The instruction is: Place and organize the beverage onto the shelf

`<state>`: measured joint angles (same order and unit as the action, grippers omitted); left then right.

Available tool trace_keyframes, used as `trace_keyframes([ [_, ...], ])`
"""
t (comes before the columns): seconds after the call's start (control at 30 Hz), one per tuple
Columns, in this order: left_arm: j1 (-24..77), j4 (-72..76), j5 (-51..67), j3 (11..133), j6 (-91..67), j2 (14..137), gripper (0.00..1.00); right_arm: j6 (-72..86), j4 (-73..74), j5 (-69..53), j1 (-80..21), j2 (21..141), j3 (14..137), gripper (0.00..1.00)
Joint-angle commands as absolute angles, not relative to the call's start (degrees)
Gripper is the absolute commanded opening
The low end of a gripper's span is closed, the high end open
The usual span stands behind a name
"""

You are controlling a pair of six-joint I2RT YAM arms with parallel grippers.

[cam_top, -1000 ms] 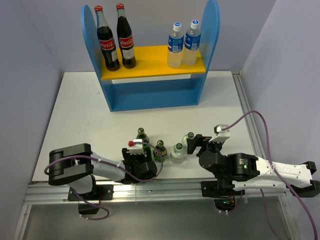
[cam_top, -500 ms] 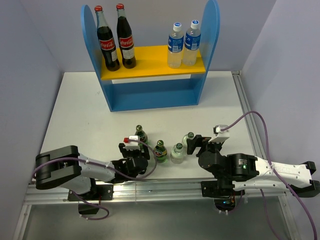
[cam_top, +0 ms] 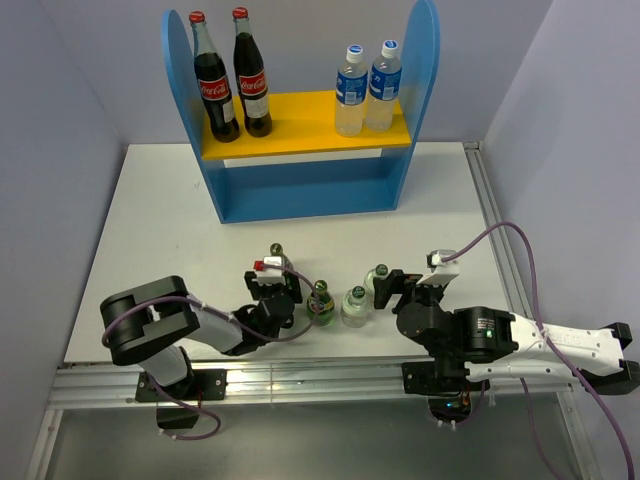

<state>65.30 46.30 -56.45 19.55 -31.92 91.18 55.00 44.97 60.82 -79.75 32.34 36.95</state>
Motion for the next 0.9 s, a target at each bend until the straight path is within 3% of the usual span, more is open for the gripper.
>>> trace_keyframes([
  [0.0, 63.6, 52.7, -54.3, 21.1, -29.4, 93.2, 0.77, 55.0, 43.1, 62.8, -80.2, 32.2, 36.3, 0.93],
  [0.2, 62.0, 56.2, -53.5, 21.4, -27.3, 95.0, 0.73, 54.4, 42.4, 62.6, -80.2, 32.6, 36.3, 0.93],
  [0.3, 61.2, 57.5, -53.3, 22.0, -26.1, 95.9, 0.64, 54.3, 42.4, 62.7, -80.2, 32.4, 36.2, 0.93],
  [0.4, 60.2, 58.6, -52.9, 22.7, -25.1, 96.9, 0.44, 54.2, 42.1, 62.6, -80.2, 32.3, 36.1, 0.93],
  [0.43, 60.0, 58.6, -52.6, 22.9, -25.0, 97.0, 0.24, 54.3, 42.0, 62.6, -80.2, 32.3, 36.1, 0.93],
  [0.53, 59.5, 58.1, -52.6, 23.9, -24.8, 97.5, 0.0, 54.1, 41.9, 62.8, -80.1, 32.3, 35.9, 0.93],
  [0.87, 57.0, 52.6, -51.1, 25.6, -21.9, 91.1, 0.0, 54.3, 42.0, 62.9, -80.1, 32.3, 36.0, 0.93],
])
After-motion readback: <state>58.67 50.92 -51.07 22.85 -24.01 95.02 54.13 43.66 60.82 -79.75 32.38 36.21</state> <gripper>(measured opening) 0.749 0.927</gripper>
